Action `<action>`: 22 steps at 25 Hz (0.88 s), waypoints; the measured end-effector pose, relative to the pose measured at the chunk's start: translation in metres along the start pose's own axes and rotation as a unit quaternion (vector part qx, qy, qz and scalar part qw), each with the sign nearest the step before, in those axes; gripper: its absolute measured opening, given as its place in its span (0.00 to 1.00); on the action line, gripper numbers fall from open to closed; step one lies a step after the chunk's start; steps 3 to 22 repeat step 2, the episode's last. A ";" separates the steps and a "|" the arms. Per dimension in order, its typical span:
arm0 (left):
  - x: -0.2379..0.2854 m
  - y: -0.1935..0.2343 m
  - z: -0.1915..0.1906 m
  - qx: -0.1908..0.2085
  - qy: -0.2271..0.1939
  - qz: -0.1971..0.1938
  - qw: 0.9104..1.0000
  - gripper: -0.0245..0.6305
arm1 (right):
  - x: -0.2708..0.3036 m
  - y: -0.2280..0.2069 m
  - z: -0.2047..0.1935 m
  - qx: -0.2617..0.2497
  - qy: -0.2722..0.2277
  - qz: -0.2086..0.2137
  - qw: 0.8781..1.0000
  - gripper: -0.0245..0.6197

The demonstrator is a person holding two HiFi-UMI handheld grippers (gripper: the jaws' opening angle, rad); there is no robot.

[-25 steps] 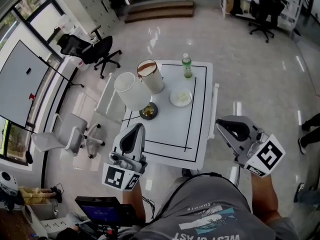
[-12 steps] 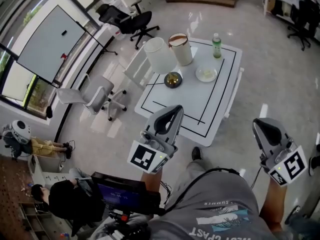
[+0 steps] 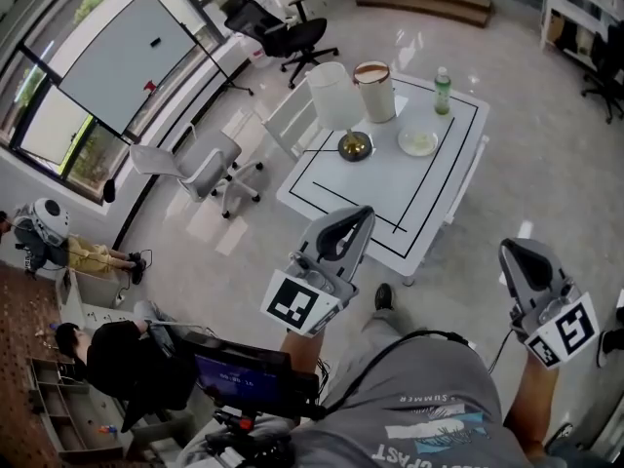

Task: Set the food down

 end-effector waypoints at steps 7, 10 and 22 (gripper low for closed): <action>-0.003 -0.004 0.001 0.000 -0.001 0.001 1.000 0.05 | -0.003 0.001 -0.001 0.000 0.001 0.000 1.000 0.05; -0.003 -0.004 0.001 0.000 -0.001 0.001 1.000 0.05 | -0.003 0.001 -0.001 0.000 0.001 0.000 1.000 0.05; -0.003 -0.004 0.001 0.000 -0.001 0.001 1.000 0.05 | -0.003 0.001 -0.001 0.000 0.001 0.000 1.000 0.05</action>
Point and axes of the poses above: the fingertips, and each gripper's own axes: x forward along the fingers, y to its left, z out of its top, the point moved 9 cm from there along -x, backward along the fingers, and after that the axes turned 5 degrees about x, right-handed, at the moved point
